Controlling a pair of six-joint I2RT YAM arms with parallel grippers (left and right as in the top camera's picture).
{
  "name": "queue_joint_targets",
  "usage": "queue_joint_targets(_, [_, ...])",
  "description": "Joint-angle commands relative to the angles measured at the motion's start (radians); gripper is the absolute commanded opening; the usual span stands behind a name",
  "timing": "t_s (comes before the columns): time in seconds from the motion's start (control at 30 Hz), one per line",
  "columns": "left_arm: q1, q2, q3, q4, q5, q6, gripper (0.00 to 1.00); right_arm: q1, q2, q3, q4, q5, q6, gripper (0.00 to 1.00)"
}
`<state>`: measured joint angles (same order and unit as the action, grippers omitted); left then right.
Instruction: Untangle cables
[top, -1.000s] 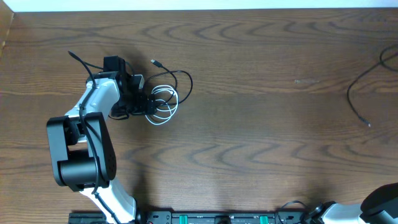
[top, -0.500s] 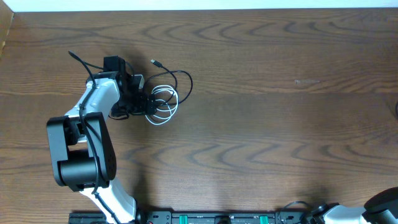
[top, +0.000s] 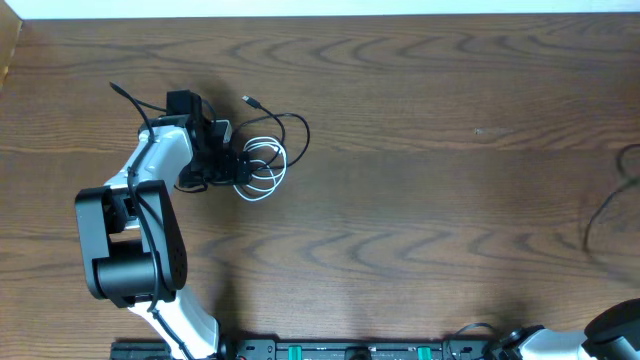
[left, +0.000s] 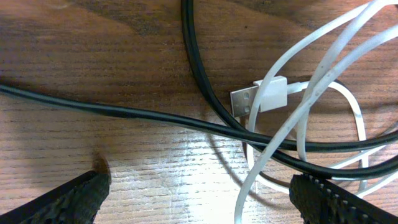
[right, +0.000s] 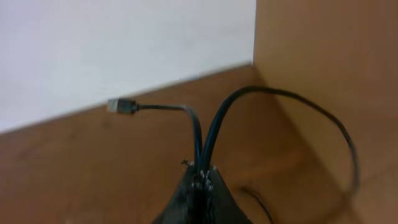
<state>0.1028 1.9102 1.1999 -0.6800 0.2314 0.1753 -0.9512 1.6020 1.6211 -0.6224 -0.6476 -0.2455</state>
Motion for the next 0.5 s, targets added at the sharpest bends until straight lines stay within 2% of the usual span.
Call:
queue_joint_targets(0.0, [0.001, 0.013, -0.005, -0.003, 0.005, -0.013, 0.99, 0.003, 0.024, 0.006, -0.058, 0.105, -0.093, 0.01])
queue_joint_targets(0.17, [0.001, 0.013, -0.005, -0.003, 0.004, -0.013, 0.98, 0.003, 0.067, 0.003, -0.124, 0.245, -0.093, 0.01])
queue_joint_targets(0.27, [0.001, 0.013, -0.005, -0.003, 0.004, -0.013, 0.98, 0.003, 0.093, 0.003, -0.13, 0.286, -0.093, 0.11])
queue_joint_targets(0.3, [0.001, 0.013, -0.005, -0.003, 0.005, -0.013, 0.98, 0.003, 0.102, 0.003, -0.13, 0.298, -0.093, 0.23])
queue_joint_targets(0.33, [0.001, 0.013, -0.005, -0.003, 0.004, -0.013, 0.98, 0.003, 0.115, 0.003, -0.131, 0.317, -0.092, 0.44])
queue_joint_targets(0.37, [0.001, 0.013, -0.005, -0.003, 0.004, -0.013, 0.98, 0.004, 0.121, 0.003, -0.132, 0.325, -0.092, 0.52])
queue_joint_targets(0.43, [0.001, 0.013, -0.005, -0.003, 0.004, -0.013, 0.98, 0.004, 0.138, 0.003, -0.142, 0.335, -0.091, 0.84])
queue_joint_targets(0.47, [0.001, 0.013, -0.005, -0.002, 0.004, -0.013, 0.98, 0.004, 0.144, 0.003, -0.146, 0.335, -0.091, 0.88])
